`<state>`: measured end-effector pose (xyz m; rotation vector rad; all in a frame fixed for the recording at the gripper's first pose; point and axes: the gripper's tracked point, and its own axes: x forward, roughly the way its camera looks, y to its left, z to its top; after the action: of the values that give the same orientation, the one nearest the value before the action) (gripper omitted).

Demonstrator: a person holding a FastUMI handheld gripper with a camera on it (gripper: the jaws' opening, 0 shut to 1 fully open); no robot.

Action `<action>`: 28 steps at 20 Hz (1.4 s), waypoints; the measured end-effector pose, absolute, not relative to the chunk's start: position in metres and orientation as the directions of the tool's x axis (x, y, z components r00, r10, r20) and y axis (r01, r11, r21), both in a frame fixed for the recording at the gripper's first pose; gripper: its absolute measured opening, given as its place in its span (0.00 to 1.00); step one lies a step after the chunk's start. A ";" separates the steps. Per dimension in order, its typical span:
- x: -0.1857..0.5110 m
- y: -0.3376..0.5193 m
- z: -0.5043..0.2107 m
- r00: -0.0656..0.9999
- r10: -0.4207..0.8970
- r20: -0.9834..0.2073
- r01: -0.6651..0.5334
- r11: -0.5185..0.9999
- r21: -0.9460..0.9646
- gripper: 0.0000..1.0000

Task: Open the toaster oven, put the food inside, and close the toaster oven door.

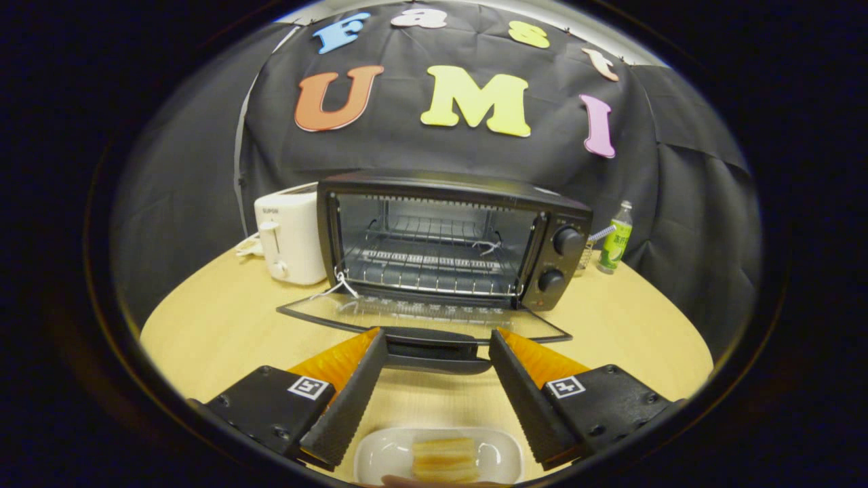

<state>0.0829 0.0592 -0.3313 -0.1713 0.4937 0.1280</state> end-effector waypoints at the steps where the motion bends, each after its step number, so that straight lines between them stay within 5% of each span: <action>1: 0.079 0.059 -0.337 0.864 0.077 -0.498 -0.164 0.977 -0.134 1.00; 9: 0.069 0.058 -0.362 0.809 0.088 -0.581 -0.164 0.983 -0.079 1.00; 19: 0.047 0.052 -0.238 0.959 0.054 -0.278 -0.116 0.971 -0.211 1.00; 28: -0.007 0.042 -0.172 0.973 0.052 -0.224 -0.085 0.986 -0.141 1.00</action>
<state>-0.0067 0.0416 -0.1721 -0.1501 0.2217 0.0689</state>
